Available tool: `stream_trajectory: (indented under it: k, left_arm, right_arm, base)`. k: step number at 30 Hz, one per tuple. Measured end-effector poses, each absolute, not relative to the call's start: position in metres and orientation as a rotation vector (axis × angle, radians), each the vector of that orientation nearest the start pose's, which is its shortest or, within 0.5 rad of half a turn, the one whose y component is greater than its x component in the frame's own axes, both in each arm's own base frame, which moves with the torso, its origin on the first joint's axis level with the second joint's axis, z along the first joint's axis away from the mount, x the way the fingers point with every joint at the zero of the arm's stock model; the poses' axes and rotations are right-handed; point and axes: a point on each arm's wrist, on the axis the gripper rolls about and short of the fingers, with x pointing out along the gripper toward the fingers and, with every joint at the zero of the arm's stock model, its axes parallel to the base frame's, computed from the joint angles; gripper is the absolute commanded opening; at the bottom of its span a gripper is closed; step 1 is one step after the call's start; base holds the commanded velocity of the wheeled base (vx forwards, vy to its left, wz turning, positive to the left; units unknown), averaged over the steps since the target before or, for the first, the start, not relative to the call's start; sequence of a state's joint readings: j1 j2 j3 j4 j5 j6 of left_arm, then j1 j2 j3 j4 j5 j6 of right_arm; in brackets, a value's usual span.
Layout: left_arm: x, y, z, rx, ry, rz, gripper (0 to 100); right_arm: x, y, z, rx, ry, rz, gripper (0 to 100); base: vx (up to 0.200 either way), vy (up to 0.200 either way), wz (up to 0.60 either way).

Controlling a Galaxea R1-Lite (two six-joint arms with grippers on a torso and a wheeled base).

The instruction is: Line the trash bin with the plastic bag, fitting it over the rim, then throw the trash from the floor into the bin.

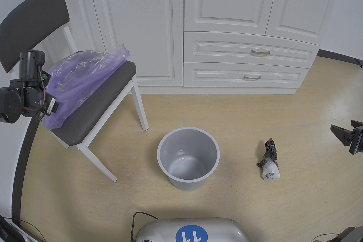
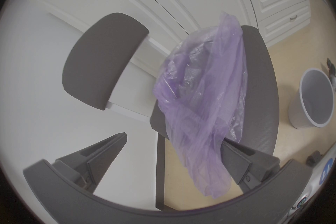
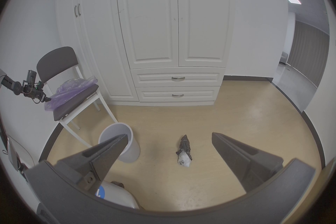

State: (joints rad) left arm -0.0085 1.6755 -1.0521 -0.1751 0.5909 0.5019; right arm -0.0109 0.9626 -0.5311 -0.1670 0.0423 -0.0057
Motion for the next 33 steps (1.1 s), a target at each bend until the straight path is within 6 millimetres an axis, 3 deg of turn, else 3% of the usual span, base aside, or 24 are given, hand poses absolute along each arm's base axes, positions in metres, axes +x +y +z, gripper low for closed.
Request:
stream_trajectory:
  k: [7,22,33]
  left_arm:
    - [0.304,0.011,0.226,0.614,0.520,0.470,100]
    - [0.317,-0.004,0.188,0.708,0.606,0.385,100]
    - [0.325,-0.010,0.172,0.771,0.606,0.358,100]
  right_arm:
    - [0.116,-0.001,0.217,-0.011,0.252,0.028,100]
    - [0.113,-0.001,0.213,-0.051,0.255,0.038,100]
    - [0.112,-0.004,0.215,-0.048,0.247,0.014,100]
  base:
    - [0.000,0.000,0.00]
    - [0.000,0.000,0.00]
    - [0.000,0.000,0.00]
